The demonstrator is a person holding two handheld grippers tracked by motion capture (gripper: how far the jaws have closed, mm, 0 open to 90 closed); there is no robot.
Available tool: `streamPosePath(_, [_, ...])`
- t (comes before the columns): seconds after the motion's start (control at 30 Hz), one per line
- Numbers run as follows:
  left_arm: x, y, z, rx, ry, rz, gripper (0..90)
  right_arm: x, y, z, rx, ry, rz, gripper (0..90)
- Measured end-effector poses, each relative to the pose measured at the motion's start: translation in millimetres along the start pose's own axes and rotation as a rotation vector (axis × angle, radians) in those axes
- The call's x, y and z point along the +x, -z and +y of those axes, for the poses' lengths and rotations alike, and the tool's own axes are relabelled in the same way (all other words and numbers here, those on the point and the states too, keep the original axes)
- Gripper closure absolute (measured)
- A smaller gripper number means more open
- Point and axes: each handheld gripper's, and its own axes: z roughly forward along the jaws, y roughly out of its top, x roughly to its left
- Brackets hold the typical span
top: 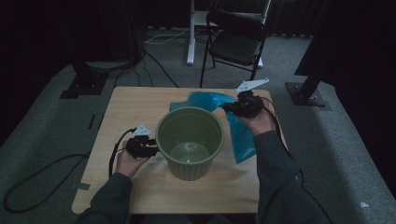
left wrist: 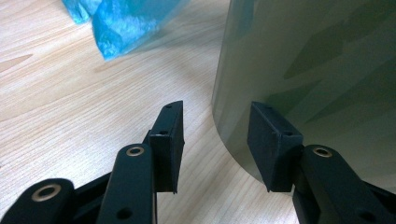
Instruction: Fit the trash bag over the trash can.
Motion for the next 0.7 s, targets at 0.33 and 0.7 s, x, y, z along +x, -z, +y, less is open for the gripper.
streamPosePath(0.33, [0.1,-0.3,0.5,0.001,-0.007,0.004,55.9,17.5,-2.7,43.3,-0.034,0.056,0.033,89.4])
streamPosePath(0.7, [1.2,5.5,0.4,-0.029,-0.002,0.017,56.0,50.5,-23.2,80.6,-0.025,0.126,0.086,89.5])
